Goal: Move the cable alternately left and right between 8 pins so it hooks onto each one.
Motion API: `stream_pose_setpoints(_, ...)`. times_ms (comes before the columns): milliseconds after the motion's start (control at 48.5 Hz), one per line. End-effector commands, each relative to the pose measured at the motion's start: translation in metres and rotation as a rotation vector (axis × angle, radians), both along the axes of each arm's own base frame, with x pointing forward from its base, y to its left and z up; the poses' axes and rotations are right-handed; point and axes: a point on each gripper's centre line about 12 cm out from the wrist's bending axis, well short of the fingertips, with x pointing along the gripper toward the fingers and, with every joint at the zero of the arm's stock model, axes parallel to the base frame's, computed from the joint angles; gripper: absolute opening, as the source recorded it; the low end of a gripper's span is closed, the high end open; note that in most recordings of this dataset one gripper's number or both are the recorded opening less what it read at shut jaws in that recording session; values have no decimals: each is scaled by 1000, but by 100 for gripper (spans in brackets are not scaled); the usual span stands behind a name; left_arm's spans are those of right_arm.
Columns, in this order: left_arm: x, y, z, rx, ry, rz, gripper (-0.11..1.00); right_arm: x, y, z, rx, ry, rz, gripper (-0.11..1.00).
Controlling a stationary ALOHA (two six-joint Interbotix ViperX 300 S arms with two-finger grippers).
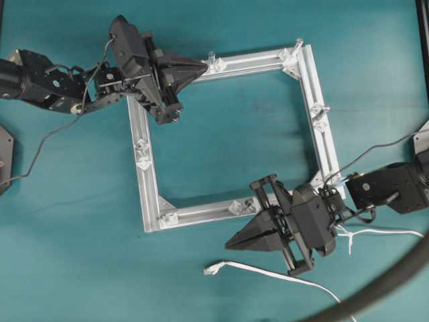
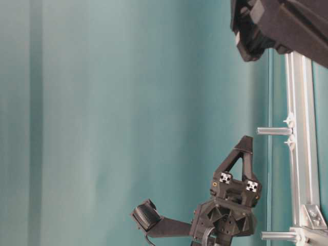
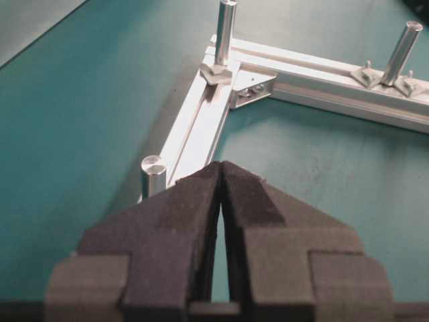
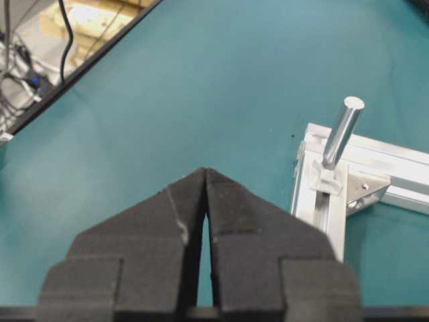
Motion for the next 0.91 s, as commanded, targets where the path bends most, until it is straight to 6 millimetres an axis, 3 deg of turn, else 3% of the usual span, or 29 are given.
stream_pose_setpoints(0,7,-7,38,65,-68,-55,-1,4,6,13,24,-36,13,0)
stream_pose_setpoints(144,2,-14,62,78,-61,-76,0,15,17,23,-9,-4,36,0)
stream_pose_setpoints(474,-19,-31,90,20,61,-115,3,33,30,29,-141,217,41,0)
stream_pose_setpoints(784,-50,-47,97,14,87,-147,62,49,48,15,-100,340,21,1)
stream_pose_setpoints(887,-63,-57,97,20,84,-171,71,55,50,3,-60,393,-7,16)
